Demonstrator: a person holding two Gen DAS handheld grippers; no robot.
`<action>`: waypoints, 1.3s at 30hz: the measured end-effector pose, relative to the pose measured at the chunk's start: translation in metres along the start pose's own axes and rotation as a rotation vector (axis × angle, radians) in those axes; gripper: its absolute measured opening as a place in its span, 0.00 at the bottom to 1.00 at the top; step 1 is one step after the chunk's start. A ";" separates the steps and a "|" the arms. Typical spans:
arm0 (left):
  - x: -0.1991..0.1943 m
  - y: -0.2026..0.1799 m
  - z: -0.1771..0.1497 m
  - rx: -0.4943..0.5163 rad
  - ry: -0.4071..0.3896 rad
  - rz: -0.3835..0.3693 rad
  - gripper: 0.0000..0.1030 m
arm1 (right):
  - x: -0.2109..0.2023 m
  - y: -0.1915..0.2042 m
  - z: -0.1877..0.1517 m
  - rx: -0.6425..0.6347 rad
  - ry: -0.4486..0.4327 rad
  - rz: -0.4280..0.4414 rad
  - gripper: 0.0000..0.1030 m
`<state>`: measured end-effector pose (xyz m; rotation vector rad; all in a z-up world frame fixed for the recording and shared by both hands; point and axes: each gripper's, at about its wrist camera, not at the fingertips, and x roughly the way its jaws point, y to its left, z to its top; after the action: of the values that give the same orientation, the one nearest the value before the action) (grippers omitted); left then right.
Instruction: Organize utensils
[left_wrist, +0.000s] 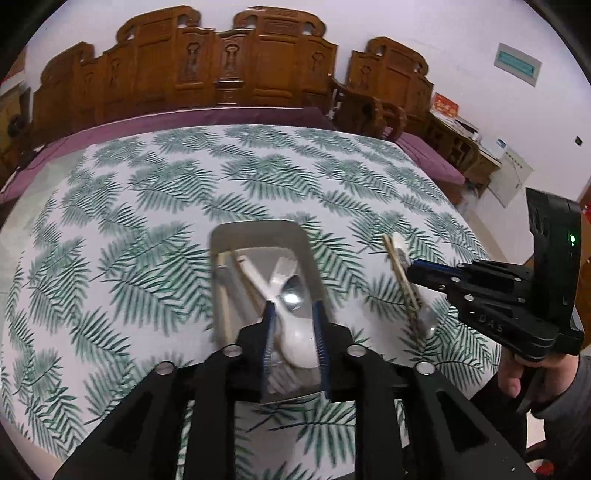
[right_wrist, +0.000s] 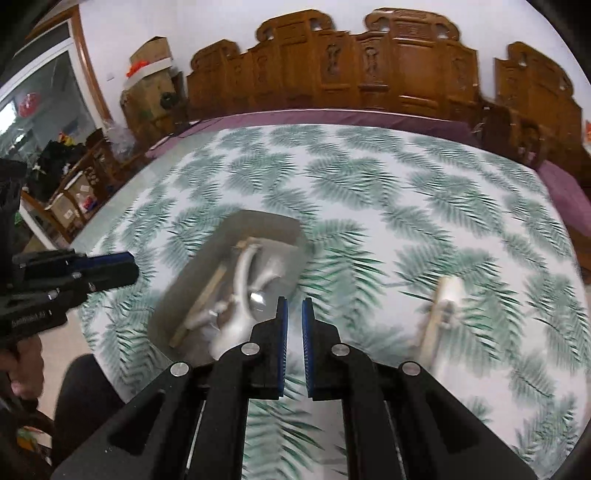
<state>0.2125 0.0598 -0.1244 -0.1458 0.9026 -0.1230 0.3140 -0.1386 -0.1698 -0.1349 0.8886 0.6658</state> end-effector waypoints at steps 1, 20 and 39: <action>0.002 -0.004 0.001 0.004 0.000 -0.005 0.25 | -0.004 -0.008 -0.005 0.005 -0.001 -0.015 0.09; 0.070 -0.085 0.004 0.116 0.114 -0.067 0.36 | 0.001 -0.093 -0.065 0.144 0.063 -0.090 0.12; 0.171 -0.142 0.008 0.179 0.264 -0.141 0.15 | -0.002 -0.124 -0.082 0.181 0.073 -0.088 0.19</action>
<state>0.3173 -0.1076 -0.2269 -0.0264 1.1392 -0.3591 0.3310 -0.2679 -0.2401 -0.0360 1.0029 0.4979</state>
